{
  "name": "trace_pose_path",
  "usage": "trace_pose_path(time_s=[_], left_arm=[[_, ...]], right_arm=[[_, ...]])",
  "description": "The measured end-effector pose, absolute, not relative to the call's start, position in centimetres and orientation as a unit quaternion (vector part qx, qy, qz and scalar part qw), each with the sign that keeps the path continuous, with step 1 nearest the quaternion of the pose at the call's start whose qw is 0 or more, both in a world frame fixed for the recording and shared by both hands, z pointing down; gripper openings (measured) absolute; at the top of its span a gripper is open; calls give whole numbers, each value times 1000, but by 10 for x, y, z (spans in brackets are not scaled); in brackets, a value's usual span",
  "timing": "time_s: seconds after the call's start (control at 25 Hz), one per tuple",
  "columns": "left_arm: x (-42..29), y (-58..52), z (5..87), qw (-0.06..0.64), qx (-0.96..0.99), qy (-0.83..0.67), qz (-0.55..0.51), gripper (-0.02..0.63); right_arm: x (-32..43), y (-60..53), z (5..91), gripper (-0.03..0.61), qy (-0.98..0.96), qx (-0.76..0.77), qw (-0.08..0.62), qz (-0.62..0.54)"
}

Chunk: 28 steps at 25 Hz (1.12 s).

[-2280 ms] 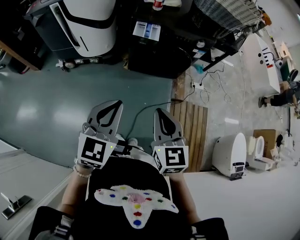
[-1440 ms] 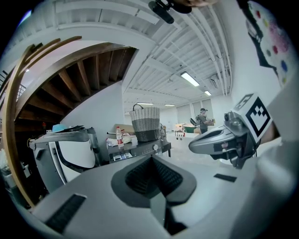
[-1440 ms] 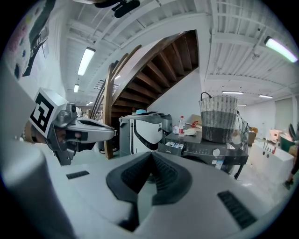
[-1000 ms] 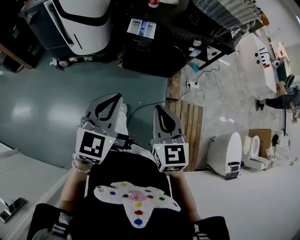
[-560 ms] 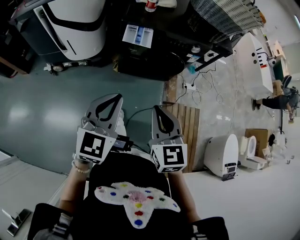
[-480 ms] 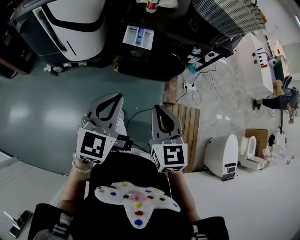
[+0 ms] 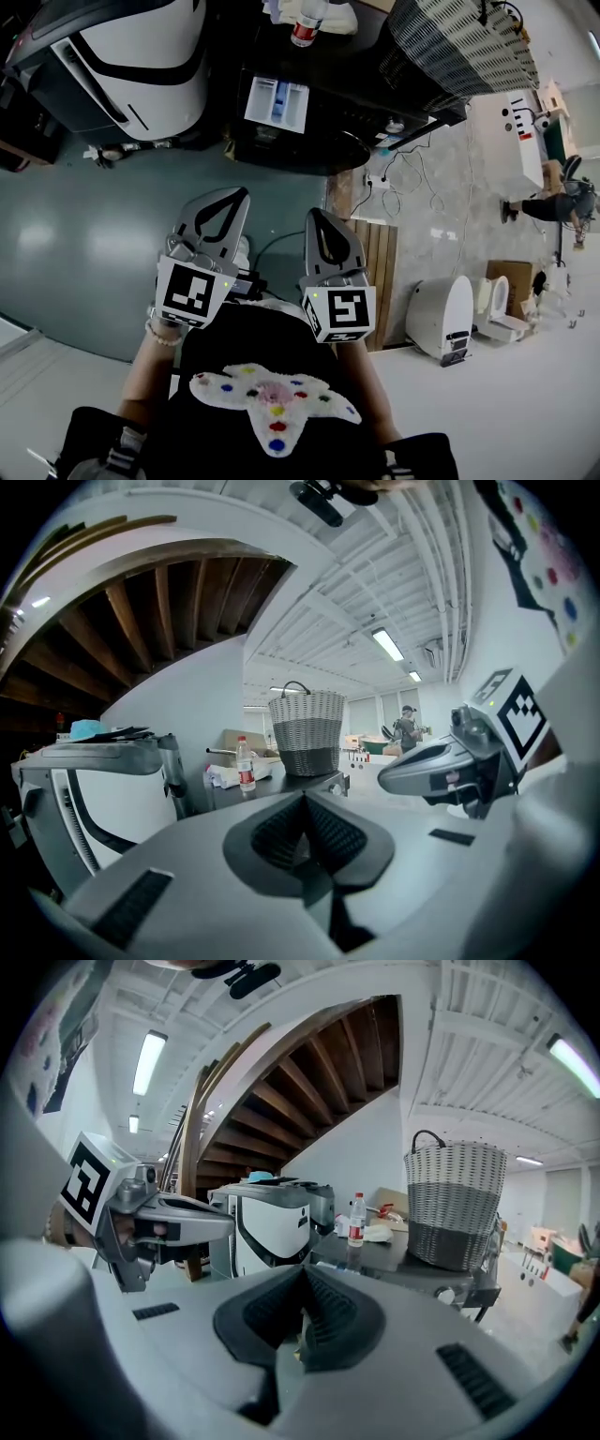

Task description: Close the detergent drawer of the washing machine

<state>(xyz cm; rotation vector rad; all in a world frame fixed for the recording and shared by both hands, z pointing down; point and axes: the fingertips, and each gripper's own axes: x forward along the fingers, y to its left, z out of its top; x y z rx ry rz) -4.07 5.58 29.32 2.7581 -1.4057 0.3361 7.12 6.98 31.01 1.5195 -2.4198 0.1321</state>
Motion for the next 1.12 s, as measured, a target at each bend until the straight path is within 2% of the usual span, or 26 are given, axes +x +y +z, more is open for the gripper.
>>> trace_pose_path(time_s=[0.64, 1.12], left_arm=[[-60, -38, 298, 8, 896, -431, 106, 11], [-72, -59, 309, 18, 899, -424, 110, 11]], right_arm=[[49, -23, 317, 5, -826, 542, 148, 47], [39, -42, 321, 5, -822, 546, 154, 51]])
